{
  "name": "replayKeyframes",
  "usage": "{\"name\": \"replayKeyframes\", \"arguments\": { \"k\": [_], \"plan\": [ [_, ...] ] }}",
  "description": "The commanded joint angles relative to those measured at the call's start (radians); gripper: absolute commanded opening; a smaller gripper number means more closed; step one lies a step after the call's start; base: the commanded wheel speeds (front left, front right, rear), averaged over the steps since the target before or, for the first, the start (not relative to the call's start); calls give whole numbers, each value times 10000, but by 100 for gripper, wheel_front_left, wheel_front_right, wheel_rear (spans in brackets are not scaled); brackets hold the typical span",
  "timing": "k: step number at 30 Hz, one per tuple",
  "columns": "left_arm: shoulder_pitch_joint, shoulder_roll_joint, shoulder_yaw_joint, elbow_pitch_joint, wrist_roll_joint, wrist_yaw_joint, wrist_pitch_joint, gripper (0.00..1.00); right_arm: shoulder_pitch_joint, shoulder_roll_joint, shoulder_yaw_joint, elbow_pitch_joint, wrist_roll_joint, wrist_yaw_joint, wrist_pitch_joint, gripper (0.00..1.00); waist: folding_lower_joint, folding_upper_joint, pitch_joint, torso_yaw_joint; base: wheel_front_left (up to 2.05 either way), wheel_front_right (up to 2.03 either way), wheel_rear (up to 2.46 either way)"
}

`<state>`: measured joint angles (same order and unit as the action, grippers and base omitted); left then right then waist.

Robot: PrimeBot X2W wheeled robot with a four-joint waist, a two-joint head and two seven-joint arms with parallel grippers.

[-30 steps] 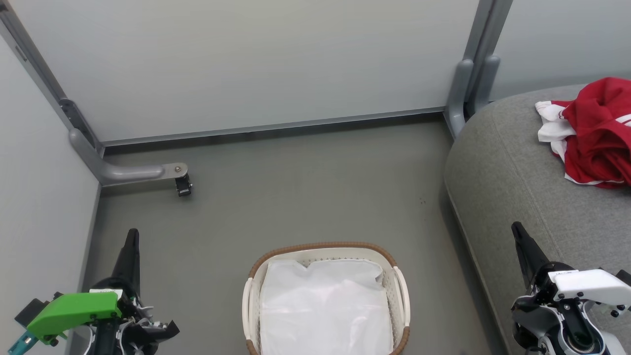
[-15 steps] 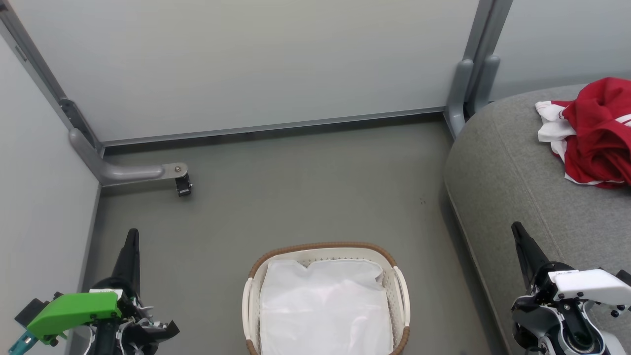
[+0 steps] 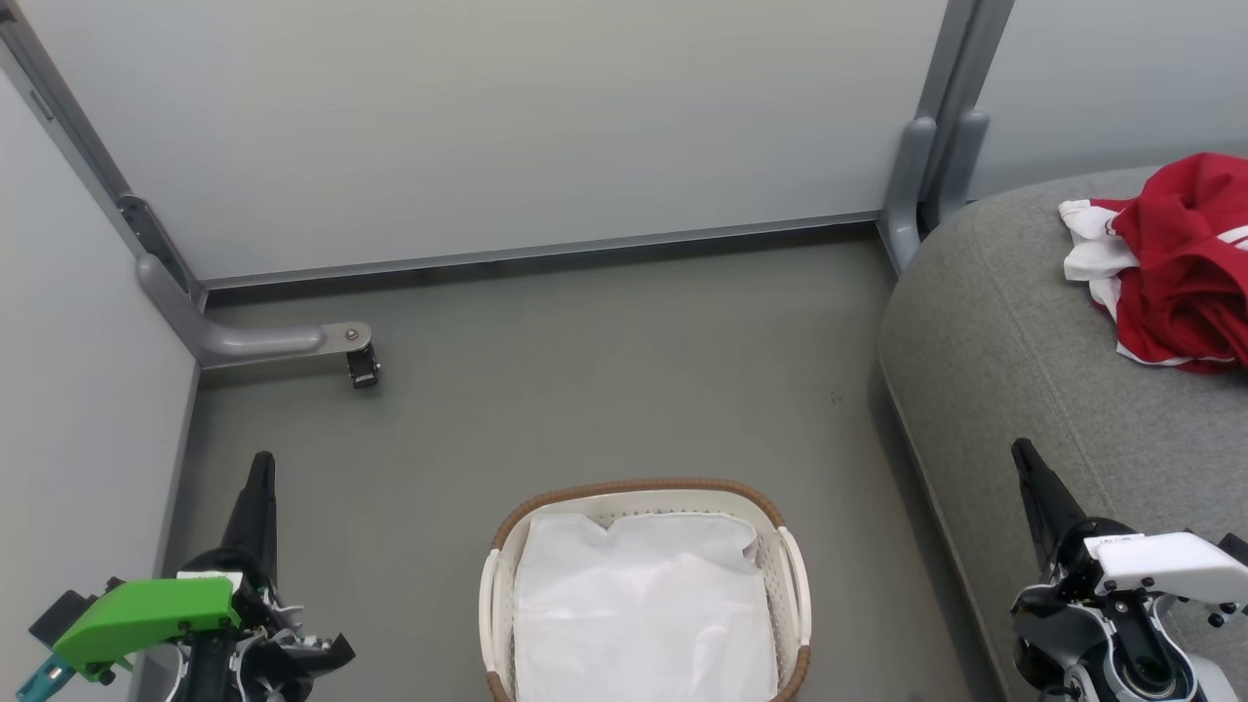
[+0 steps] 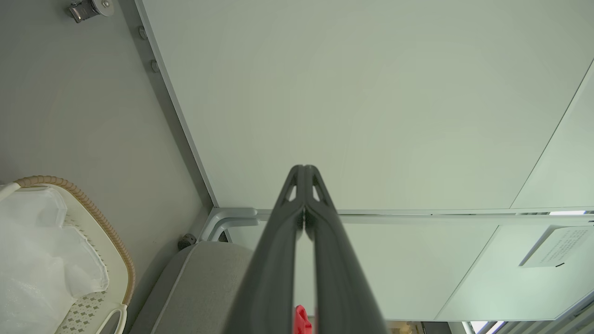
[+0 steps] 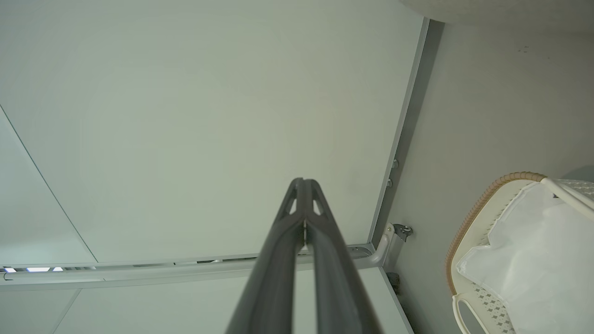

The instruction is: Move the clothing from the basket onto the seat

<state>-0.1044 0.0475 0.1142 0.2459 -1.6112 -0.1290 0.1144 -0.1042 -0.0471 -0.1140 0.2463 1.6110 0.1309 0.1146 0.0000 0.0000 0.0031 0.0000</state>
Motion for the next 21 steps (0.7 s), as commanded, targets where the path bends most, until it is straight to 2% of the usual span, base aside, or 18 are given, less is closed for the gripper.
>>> {"name": "replayKeyframes", "arguments": {
  "k": [1, 21],
  "plan": [
    [-98, 51, 19, -21, -33, -42, 29, 0, -80, -59, -16, -44, 39, -3, 23, 0, 0, 0, 0, 0, 0, 0, 0],
    [-97, 51, 18, -22, -34, -42, 29, 0, -79, -59, -16, -44, 39, -3, 23, 0, 0, 0, 0, 0, 0, 0, 0]
  ]
}}
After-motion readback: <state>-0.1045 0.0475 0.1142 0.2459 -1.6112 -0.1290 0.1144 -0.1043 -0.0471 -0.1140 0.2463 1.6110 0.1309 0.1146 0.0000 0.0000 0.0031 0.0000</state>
